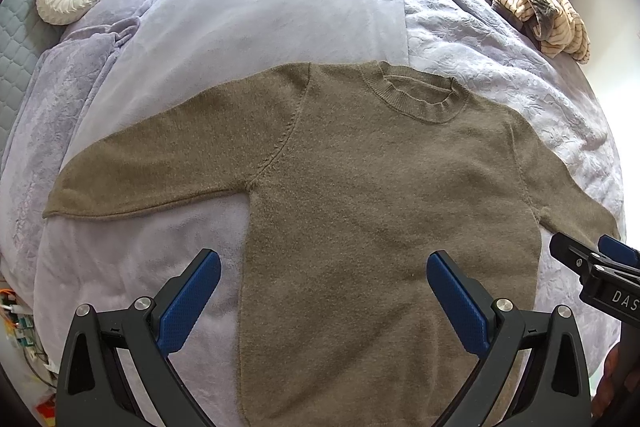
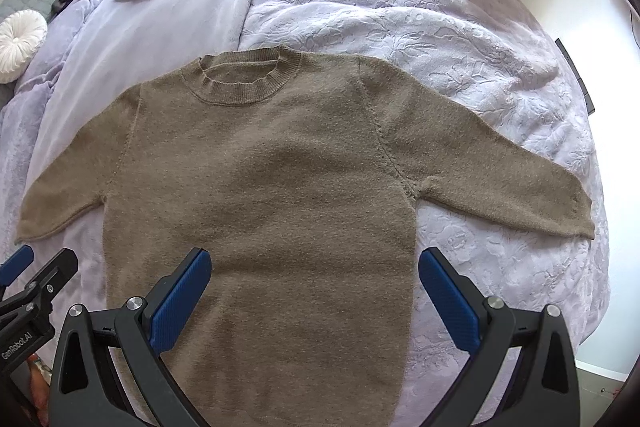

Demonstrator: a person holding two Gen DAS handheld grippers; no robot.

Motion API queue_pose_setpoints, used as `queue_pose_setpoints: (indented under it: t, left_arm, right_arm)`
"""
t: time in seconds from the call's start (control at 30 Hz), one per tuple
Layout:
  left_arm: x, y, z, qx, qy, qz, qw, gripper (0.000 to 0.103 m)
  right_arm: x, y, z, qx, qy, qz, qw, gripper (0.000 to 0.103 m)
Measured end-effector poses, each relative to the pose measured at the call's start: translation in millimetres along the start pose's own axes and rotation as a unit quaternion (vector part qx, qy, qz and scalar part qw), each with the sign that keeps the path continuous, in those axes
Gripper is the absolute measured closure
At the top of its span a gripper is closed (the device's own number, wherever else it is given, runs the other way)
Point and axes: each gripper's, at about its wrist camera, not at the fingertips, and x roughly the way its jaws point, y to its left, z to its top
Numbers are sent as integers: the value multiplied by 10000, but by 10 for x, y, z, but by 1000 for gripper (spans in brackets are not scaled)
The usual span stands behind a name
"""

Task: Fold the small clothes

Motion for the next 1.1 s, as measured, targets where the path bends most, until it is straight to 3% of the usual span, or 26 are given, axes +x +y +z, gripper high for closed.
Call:
queue_pose_setpoints:
  t: [0.33,0.5,0.63,0.77,0.9,1.1]
  left_arm:
    - [133,111,-12,-123,44,-126,9998,0]
    - [261,258,-35,-288,98,-237,9993,0]
    - [386,513,-54,-540,4,-552,9970,0]
    - [540,979,-100,-984,-135,-626,9931,0]
    - [725,1676,-178,-1675,-312,-605,9835,0]
    - [1051,2721,-338,-2860,-670,-705,9533,0]
  right_arm:
    - [42,70,-5,-54,30,-55,10000,0]
    - [63,200,-43,-241,-19,110,9996,0]
    - [101,428,-93,-408,-54,219,9989,0]
    - [195,688,-214,-679,98,142,9975,0]
    - [347,949,-417,-977,384,142,9944,0]
    - [611,1318,-705,-1411,840,200,9862,0]
